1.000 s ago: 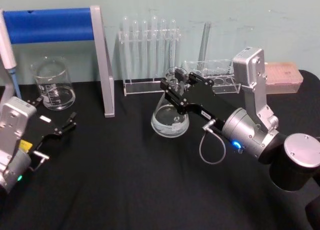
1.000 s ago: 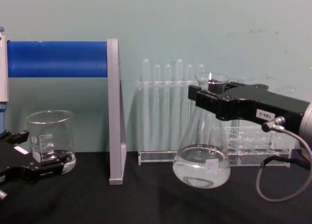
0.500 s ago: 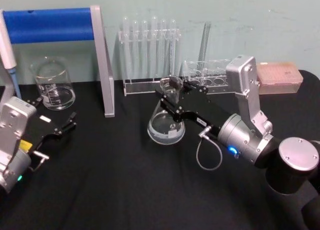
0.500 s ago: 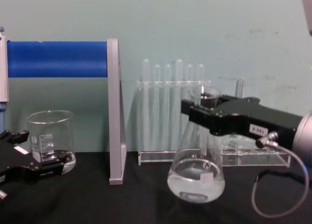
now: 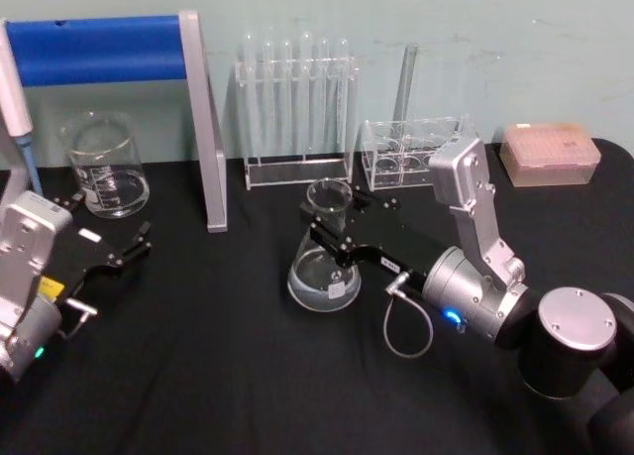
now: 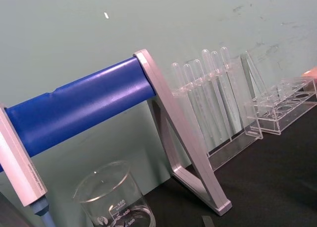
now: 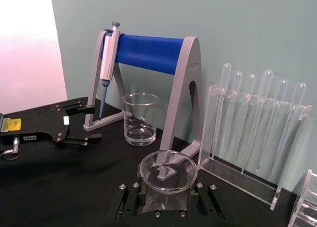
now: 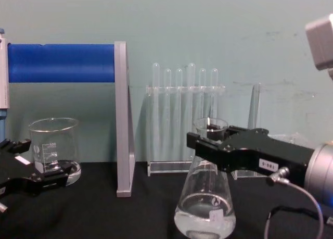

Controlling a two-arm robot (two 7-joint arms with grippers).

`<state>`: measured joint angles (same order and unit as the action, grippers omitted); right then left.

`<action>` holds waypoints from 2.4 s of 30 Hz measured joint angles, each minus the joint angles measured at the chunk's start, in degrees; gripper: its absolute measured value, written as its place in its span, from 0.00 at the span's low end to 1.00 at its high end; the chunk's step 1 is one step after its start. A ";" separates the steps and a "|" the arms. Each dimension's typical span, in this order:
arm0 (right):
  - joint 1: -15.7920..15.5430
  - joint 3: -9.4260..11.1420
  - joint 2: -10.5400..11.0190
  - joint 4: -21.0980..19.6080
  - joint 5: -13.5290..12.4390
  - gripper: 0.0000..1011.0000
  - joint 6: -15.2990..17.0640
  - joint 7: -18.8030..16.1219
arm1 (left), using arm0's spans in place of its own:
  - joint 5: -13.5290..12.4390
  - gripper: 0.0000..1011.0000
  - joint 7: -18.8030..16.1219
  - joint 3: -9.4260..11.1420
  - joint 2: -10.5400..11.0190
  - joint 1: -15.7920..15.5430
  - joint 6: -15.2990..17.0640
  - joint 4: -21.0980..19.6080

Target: Grasp the erlenmeyer flask with one hand, shake it three times, then place it back.

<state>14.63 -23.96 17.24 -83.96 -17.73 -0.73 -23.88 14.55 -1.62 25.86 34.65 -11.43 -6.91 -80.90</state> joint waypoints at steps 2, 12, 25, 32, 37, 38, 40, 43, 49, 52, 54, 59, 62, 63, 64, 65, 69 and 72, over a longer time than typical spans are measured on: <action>0.05 -0.17 -0.06 0.44 -0.02 0.45 -0.04 -0.10 | 0.00 0.99 0.00 0.00 0.00 0.00 0.00 0.00; 0.16 -0.81 -0.30 1.87 -0.06 0.45 0.14 -0.34 | 0.00 0.99 0.00 0.00 0.00 0.00 0.00 0.00; -0.12 -1.02 -0.47 2.36 -0.32 0.45 0.76 -0.27 | 0.00 0.99 0.00 0.00 0.00 0.00 0.00 0.00; -0.21 -1.11 -0.43 2.38 -0.43 0.45 1.02 -0.26 | 0.00 0.99 0.00 0.00 0.00 0.00 0.00 0.00; -0.18 -1.28 -0.41 2.50 -0.41 0.45 1.11 -0.26 | 0.00 0.99 0.00 0.00 0.00 0.00 0.00 0.00; -0.17 -1.30 -0.42 2.51 -0.39 0.45 1.14 -0.25 | 0.00 0.99 0.00 0.00 0.00 0.00 0.00 0.00; -0.15 -1.35 -0.40 2.54 -0.34 0.45 1.22 -0.25 | 0.00 0.99 0.00 0.00 0.00 0.00 0.00 0.00; -0.12 -1.45 -0.36 2.59 -0.24 0.45 1.41 -0.22 | 0.00 0.99 0.00 0.00 0.00 0.00 0.00 0.00; -0.16 -1.54 -0.25 2.51 -0.12 0.45 1.68 -0.13 | 0.00 0.99 0.00 0.00 0.00 0.00 0.00 0.00; -0.18 -1.58 -0.22 2.47 -0.02 0.45 1.71 -0.09 | 0.00 0.99 0.00 0.00 0.00 0.00 0.00 0.00; -0.18 -1.58 -0.23 2.46 -0.01 0.45 1.71 -0.09 | 0.00 0.99 0.00 0.00 0.00 0.00 0.00 0.00; -0.19 -1.58 -0.23 2.43 0.01 0.45 1.73 -0.07 | 0.00 0.99 0.00 0.00 0.00 0.00 0.00 0.00; -0.19 -1.57 -0.22 2.42 0.03 0.45 1.73 -0.07 | 0.00 0.99 0.00 0.00 0.00 0.00 0.00 0.00; -0.20 -1.57 -0.22 2.41 0.04 0.45 1.73 -0.07 | 0.00 0.99 0.00 0.00 0.00 0.00 0.00 0.00; -0.20 -1.56 -0.22 2.41 0.05 0.45 1.73 -0.07 | 0.00 0.99 0.00 0.00 0.00 0.00 0.00 0.00; -0.20 -1.56 -0.22 2.41 0.05 0.45 1.73 -0.07 | 0.00 0.99 0.00 0.00 0.00 0.00 0.00 0.00; -0.20 -1.54 -0.22 2.40 0.09 0.54 1.75 -0.07 | 0.00 0.99 0.00 0.00 0.00 0.00 0.00 0.00; -0.20 -1.52 -0.22 2.39 0.08 0.65 1.75 -0.07 | 0.00 0.99 0.00 0.00 0.00 0.00 0.00 0.00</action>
<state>14.43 -25.48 17.02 -81.57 -17.65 1.01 -23.95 14.55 -1.62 25.86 34.64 -11.43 -6.91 -80.90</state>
